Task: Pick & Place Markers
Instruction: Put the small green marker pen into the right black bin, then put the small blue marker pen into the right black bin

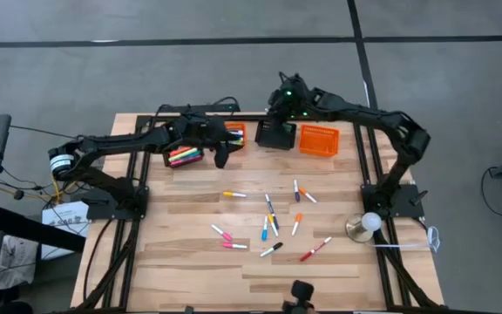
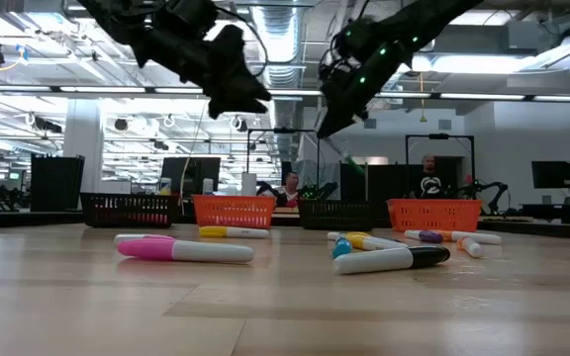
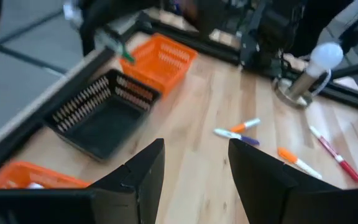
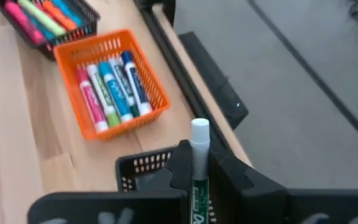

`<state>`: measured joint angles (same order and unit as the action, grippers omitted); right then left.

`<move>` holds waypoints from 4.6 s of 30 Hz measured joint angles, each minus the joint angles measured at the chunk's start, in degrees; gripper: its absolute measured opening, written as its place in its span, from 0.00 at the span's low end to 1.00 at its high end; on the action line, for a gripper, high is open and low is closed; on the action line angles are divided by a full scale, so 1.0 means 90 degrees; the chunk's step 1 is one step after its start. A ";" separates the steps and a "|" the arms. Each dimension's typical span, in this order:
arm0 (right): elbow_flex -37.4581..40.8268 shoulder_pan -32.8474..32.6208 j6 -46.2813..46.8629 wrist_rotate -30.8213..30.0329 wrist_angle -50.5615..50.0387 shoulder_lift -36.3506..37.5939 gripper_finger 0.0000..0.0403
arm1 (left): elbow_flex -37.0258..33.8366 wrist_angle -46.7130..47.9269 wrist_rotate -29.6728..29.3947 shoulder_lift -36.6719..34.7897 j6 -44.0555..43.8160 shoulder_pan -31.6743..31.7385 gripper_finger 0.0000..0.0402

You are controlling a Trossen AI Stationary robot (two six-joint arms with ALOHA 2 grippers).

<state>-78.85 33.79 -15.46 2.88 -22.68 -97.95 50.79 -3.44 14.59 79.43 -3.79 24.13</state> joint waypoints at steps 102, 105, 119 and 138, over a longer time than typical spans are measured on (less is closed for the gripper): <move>-0.0272 -0.0729 -0.0100 0.3636 -0.0333 0.1963 0.15 | -0.1491 -0.0381 -0.0328 -0.2309 -0.0059 0.0399 0.44; -0.0272 -0.0991 -0.0111 0.3450 -0.0736 0.2035 0.15 | -0.1491 -0.0381 -0.0328 -0.2309 -0.0059 0.0399 0.44; -0.0272 -0.2161 0.0726 0.2319 -0.3421 0.2008 0.14 | -0.1568 -0.0332 -0.0321 -0.2309 -0.0061 0.0399 0.44; 0.0412 -0.3498 0.2291 0.0706 -0.3286 0.1729 0.14 | -0.1797 -0.0338 -0.0087 -0.2314 -0.0280 0.0338 0.44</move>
<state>-75.15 2.30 5.16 9.24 -52.26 -82.38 34.61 -6.48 13.80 58.61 -6.31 27.18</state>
